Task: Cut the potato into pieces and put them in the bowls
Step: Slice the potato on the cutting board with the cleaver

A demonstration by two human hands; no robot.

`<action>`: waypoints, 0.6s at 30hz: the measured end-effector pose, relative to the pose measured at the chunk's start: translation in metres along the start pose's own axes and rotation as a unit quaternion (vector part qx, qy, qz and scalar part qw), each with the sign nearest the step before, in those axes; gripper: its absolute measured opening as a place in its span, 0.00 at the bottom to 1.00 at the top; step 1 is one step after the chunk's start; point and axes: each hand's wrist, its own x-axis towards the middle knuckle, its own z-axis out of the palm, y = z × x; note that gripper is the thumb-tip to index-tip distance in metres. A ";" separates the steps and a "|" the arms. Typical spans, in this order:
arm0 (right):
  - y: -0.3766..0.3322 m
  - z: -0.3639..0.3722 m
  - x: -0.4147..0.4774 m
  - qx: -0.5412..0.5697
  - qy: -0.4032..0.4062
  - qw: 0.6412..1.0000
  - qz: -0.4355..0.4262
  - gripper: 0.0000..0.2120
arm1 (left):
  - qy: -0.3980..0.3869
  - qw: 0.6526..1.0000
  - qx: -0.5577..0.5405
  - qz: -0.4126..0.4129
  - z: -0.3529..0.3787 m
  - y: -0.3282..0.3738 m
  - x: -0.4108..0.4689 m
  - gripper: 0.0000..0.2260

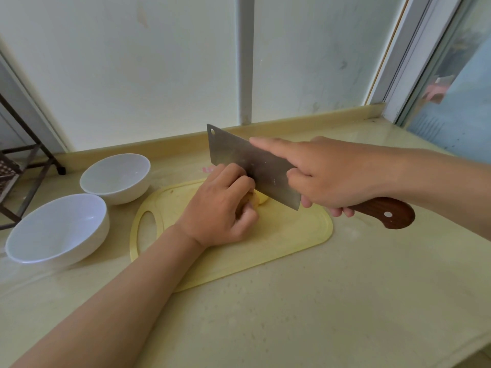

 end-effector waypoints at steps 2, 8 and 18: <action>0.000 0.000 0.000 -0.003 -0.004 1.000 0.001 0.35 | 0.000 1.000 -0.001 0.001 0.000 0.000 0.000 0.08; 0.000 0.001 0.007 -0.010 -0.006 1.000 -0.007 0.35 | 0.004 1.000 -0.009 -0.004 0.001 -0.001 0.000 0.07; 0.008 0.037 0.029 0.020 -0.022 1.000 0.002 0.34 | 0.018 1.000 -0.016 0.003 0.000 0.001 0.002 0.07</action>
